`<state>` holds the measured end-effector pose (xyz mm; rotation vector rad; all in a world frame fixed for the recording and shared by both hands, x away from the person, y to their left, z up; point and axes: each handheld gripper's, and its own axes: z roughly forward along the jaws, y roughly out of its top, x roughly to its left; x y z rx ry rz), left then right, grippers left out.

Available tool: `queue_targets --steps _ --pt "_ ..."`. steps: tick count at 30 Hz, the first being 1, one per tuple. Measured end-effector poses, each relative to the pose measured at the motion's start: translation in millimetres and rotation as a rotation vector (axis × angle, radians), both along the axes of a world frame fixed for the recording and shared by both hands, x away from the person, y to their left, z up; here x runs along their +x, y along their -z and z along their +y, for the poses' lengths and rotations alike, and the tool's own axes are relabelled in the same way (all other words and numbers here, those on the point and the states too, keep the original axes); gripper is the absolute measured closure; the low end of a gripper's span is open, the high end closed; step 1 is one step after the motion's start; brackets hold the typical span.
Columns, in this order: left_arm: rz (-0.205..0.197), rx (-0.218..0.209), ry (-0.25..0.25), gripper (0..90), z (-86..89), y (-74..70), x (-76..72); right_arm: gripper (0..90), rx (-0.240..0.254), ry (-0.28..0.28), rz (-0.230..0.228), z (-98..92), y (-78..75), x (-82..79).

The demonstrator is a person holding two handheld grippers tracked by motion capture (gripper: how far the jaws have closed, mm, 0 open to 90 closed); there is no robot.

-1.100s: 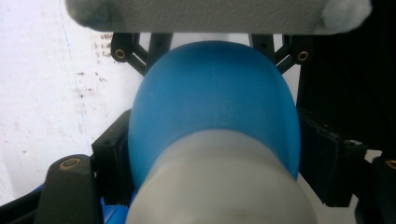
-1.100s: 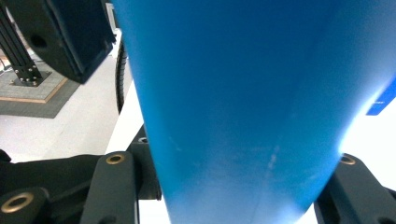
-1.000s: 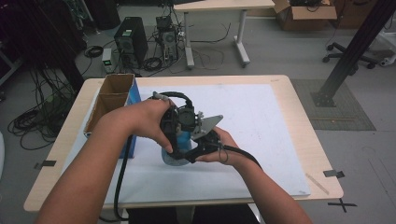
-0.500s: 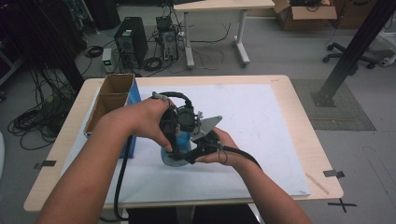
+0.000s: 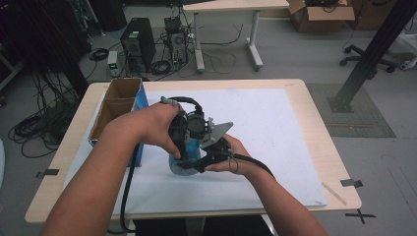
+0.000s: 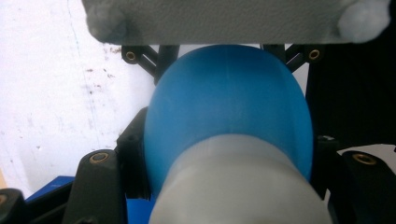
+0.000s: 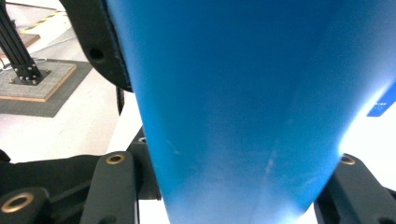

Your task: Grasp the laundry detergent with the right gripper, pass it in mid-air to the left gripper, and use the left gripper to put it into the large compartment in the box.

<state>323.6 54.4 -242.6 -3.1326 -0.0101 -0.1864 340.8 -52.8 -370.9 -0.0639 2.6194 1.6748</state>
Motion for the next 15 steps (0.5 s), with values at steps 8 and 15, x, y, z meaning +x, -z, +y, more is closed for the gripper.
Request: queue_targets --steps 8,15 --pt "0.008 0.045 -0.006 37.8 -5.5 -3.5 -1.9 44.7 0.024 0.001 -0.007 -1.4 0.0 -1.7" --pt "0.004 0.051 -0.001 37.9 -8.4 -5.5 -2.7 44.5 0.049 0.011 -0.008 -3.9 -0.1 -3.1"
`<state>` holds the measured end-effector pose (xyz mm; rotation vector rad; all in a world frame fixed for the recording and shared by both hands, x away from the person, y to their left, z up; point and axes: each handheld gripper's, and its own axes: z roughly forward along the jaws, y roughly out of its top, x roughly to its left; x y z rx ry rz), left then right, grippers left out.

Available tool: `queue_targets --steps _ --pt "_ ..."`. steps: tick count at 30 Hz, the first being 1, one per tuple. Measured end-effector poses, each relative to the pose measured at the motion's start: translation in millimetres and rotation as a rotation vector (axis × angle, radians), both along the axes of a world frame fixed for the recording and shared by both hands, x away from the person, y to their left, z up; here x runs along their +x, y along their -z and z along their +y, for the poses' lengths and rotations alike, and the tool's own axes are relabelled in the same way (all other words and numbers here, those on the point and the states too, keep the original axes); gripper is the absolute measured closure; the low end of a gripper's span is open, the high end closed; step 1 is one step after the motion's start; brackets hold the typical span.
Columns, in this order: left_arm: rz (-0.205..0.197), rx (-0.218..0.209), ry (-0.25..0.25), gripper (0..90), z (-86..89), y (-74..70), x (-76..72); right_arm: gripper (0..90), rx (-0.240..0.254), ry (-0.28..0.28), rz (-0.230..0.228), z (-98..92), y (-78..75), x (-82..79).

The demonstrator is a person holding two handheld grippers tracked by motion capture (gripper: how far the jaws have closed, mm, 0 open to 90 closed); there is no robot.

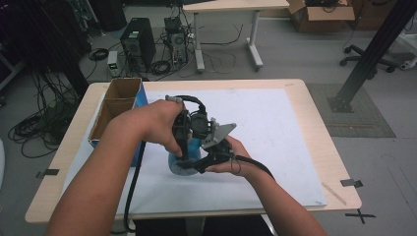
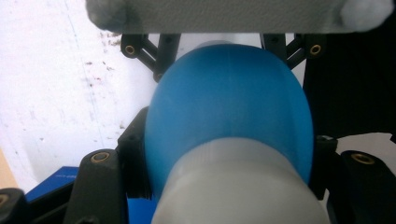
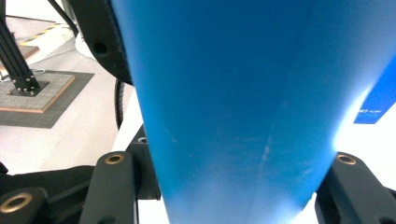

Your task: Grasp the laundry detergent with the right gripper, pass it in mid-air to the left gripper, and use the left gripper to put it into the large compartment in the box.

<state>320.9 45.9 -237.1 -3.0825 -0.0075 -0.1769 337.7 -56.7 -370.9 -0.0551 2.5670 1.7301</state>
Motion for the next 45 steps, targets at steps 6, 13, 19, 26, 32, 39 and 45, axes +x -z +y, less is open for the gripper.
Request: queue_targets --steps 6,13,19,26,32,39,45 --pt "0.001 -0.006 0.007 38.0 -1.3 -2.6 -0.7 43.5 0.017 0.003 0.011 -2.7 -0.2 -0.9" --pt "0.016 -0.029 0.011 38.0 -1.4 -5.8 -0.3 29.9 0.028 0.023 0.023 -5.8 1.8 -0.7" --pt "0.018 -0.017 0.001 38.0 -1.4 -4.4 1.2 23.0 0.045 0.033 0.046 -9.6 0.3 -1.6" --pt "0.024 -0.008 -0.008 38.0 1.8 -2.8 2.5 15.3 0.045 0.052 0.051 -15.5 2.0 -1.4" --pt "0.030 0.002 -0.015 38.0 2.7 -2.5 3.1 10.4 0.047 0.069 0.062 -16.7 2.6 -2.1" --pt "0.031 0.004 -0.018 38.0 3.0 -1.5 3.3 2.0 0.048 0.068 0.081 -20.0 2.9 -4.0" --pt "0.038 0.001 -0.022 38.0 1.7 -0.3 4.7 0.1 0.054 0.056 0.070 -28.9 -0.8 -5.6"
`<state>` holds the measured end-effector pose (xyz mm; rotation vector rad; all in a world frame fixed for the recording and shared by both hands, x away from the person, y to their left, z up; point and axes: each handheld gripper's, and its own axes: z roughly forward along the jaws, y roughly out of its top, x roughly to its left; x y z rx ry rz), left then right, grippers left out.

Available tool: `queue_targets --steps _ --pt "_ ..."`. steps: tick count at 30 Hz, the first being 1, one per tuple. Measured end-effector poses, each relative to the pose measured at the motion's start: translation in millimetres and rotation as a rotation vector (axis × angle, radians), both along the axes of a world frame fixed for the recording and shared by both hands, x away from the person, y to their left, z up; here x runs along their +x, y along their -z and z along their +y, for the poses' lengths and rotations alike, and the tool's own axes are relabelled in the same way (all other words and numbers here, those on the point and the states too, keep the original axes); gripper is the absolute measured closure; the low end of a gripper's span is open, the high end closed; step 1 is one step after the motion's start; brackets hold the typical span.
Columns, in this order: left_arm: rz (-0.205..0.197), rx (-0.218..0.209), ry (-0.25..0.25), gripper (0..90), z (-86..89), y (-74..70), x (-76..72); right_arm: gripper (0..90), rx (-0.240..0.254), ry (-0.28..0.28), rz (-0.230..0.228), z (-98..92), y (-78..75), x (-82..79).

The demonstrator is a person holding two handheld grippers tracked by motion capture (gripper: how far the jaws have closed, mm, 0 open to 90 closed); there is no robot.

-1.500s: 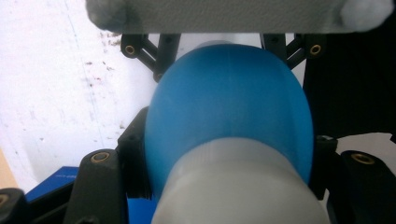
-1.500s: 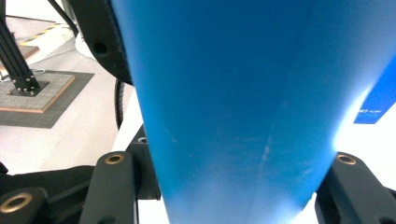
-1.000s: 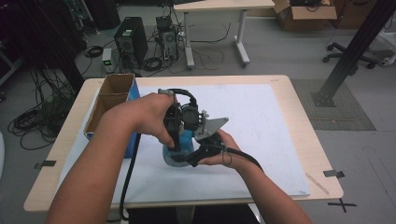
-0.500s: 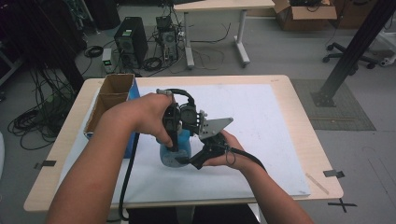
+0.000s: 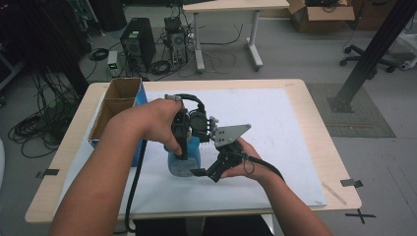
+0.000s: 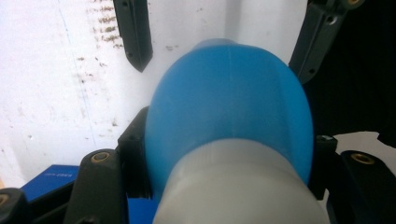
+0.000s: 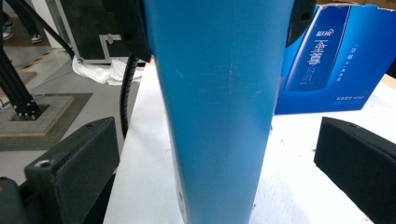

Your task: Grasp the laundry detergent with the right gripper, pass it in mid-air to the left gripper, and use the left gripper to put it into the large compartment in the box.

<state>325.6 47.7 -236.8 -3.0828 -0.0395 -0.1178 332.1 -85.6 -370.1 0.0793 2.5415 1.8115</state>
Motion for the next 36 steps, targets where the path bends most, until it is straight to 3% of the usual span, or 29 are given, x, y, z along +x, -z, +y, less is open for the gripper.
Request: queue_targets --steps 6,11,14,21,23,26,30,36 --pt "0.001 -0.010 0.003 37.9 -1.1 0.3 1.2 0.0 0.001 0.000 -0.022 -9.0 -6.4 -0.4" --pt "0.004 -0.041 -0.020 37.9 3.0 -4.7 2.7 0.1 -0.020 0.008 -0.020 -24.9 -10.1 3.9" --pt "-0.003 -0.024 -0.006 37.9 4.4 -5.4 3.7 0.1 -0.026 0.003 -0.021 -35.2 -12.4 7.4" --pt "-0.018 -0.025 -0.060 37.9 6.4 -3.2 8.7 0.2 -0.082 0.039 -0.021 -59.2 -19.5 15.9" --pt "-0.038 -0.012 -0.102 37.8 3.2 -2.0 7.7 0.2 -0.107 0.049 -0.027 -65.3 -21.3 17.7" --pt "-0.052 -0.028 -0.207 37.8 -0.7 -2.5 8.3 0.2 -0.135 0.063 -0.030 -74.3 -23.5 20.4" --pt "-0.061 -0.039 -0.291 37.8 -4.6 -4.1 7.6 0.2 -0.170 0.081 -0.035 -85.6 -27.1 24.1" --pt "-0.054 -0.114 -0.453 37.8 -7.1 -8.4 10.3 0.6 -0.229 0.095 -0.039 -99.9 -34.3 29.6"
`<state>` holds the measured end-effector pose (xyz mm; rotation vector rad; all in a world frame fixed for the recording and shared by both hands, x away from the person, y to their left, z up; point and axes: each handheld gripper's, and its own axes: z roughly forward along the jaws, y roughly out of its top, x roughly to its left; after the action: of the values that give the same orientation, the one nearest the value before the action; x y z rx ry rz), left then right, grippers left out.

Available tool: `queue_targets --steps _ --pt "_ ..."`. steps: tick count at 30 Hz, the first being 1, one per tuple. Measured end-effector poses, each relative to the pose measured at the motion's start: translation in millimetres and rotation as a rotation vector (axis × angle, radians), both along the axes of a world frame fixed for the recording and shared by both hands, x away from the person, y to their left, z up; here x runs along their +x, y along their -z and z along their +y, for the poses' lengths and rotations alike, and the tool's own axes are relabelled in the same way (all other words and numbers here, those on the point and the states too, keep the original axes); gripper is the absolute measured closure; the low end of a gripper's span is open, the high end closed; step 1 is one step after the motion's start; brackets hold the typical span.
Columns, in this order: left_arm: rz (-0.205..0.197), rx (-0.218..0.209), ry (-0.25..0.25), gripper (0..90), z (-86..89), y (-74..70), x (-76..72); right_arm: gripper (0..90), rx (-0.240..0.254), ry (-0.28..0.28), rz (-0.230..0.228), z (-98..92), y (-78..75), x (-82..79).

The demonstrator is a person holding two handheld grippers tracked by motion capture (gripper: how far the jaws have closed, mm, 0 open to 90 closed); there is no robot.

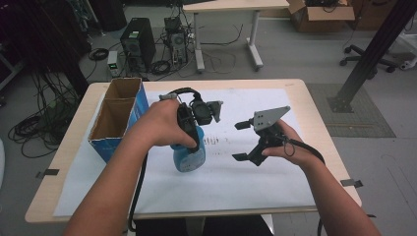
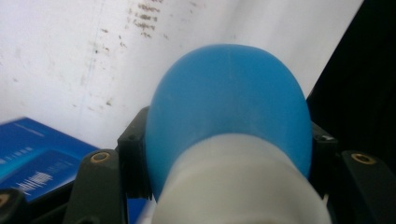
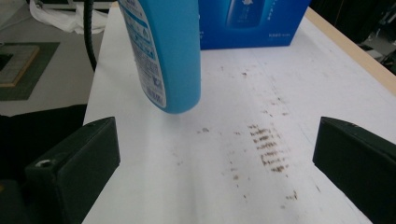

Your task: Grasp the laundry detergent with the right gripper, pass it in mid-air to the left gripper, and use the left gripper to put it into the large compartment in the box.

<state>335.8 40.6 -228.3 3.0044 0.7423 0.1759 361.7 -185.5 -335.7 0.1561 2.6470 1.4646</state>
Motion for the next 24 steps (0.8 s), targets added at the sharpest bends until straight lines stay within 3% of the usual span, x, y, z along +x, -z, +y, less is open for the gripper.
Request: queue_targets --steps 4,6,7,11,14,20,24 --pt "-0.024 -0.008 -0.085 37.8 -3.5 -3.5 0.9 0.6 -0.015 0.011 -0.005 -8.1 -3.2 2.5" --pt "-0.012 -0.002 -0.143 37.8 -3.9 -4.6 4.4 0.7 -0.035 0.010 -0.005 -12.1 -4.3 3.9" --pt "-0.012 -0.002 -0.143 37.8 -3.9 -4.6 4.4 0.7 -0.035 0.010 -0.005 -12.1 -4.3 3.9" --pt "0.009 0.007 -0.262 37.8 -3.9 -5.6 10.9 1.0 -0.098 0.018 -0.017 -20.0 -5.8 7.3" --pt "0.011 0.001 -0.309 37.8 -1.1 -8.1 15.5 1.5 -0.144 0.035 -0.027 -25.5 -6.2 10.7" --pt "0.001 -0.042 -0.410 37.8 11.5 -21.1 25.2 1.5 -0.195 0.061 -0.019 -38.2 -7.7 20.5" --pt "-0.016 -0.080 -0.497 37.8 27.6 -38.8 31.2 1.9 -0.266 0.079 -0.029 -44.0 -9.3 27.4"
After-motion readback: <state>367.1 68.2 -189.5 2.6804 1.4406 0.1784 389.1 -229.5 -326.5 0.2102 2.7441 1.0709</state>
